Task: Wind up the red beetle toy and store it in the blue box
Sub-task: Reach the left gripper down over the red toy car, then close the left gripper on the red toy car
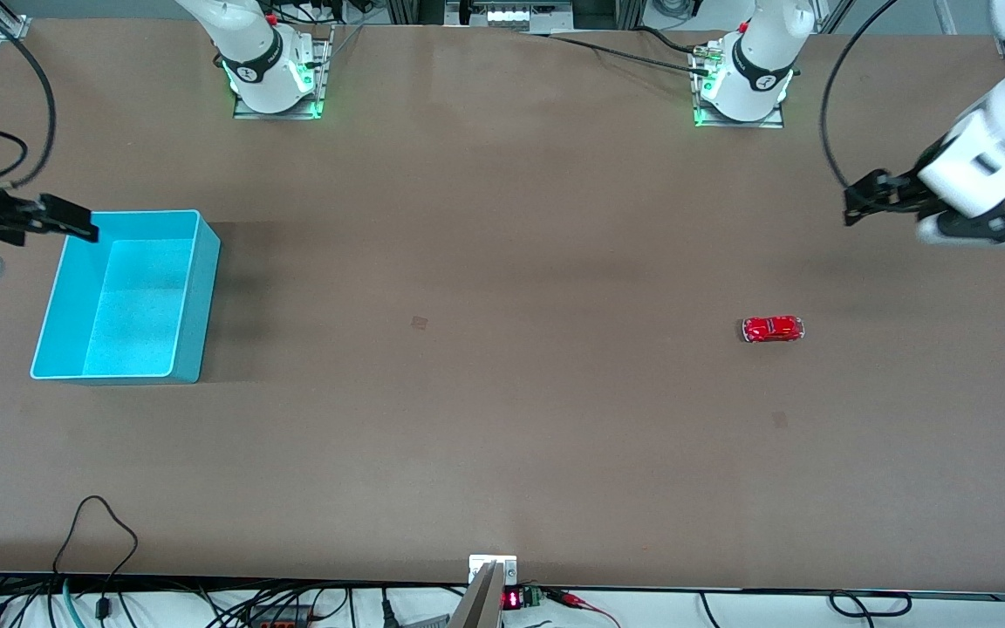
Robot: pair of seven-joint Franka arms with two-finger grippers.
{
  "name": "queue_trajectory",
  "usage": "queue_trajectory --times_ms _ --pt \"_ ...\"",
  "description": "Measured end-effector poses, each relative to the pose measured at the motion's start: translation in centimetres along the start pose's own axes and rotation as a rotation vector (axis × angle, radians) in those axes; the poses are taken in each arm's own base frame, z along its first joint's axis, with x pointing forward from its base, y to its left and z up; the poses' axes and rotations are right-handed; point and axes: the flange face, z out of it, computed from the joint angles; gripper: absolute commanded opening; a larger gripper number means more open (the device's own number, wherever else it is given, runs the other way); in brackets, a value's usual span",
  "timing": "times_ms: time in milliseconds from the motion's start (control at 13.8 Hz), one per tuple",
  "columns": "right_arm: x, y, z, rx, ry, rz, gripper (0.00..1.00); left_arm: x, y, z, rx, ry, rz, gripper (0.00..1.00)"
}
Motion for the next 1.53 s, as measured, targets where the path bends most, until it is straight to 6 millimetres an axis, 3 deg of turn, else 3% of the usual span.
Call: queue_trajectory --times_ms 145,291,509,873,1236,1527 --pt "0.6 0.1 2.2 0.008 -0.074 0.0 1.0 1.1 1.7 3.4 0.014 -0.058 0.067 1.0" --pt "0.7 0.1 3.0 0.011 -0.104 0.0 1.0 2.5 2.0 6.8 0.01 -0.077 0.163 1.0" --pt "0.3 0.1 3.0 0.014 -0.13 0.001 1.0 4.1 1.3 11.8 -0.017 -0.124 0.398 1.0" --pt "0.1 0.8 3.0 0.015 -0.137 0.014 1.0 6.7 -1.8 17.6 -0.055 -0.085 0.827 1.0" --pt "0.0 1.1 3.0 0.017 -0.143 0.019 1.0 7.1 -2.0 25.0 -0.011 0.013 1.273 1.0" --pt "-0.1 1.1 3.0 0.017 -0.147 0.019 1.0 6.3 -2.2 28.6 -0.005 0.022 1.446 1.0"
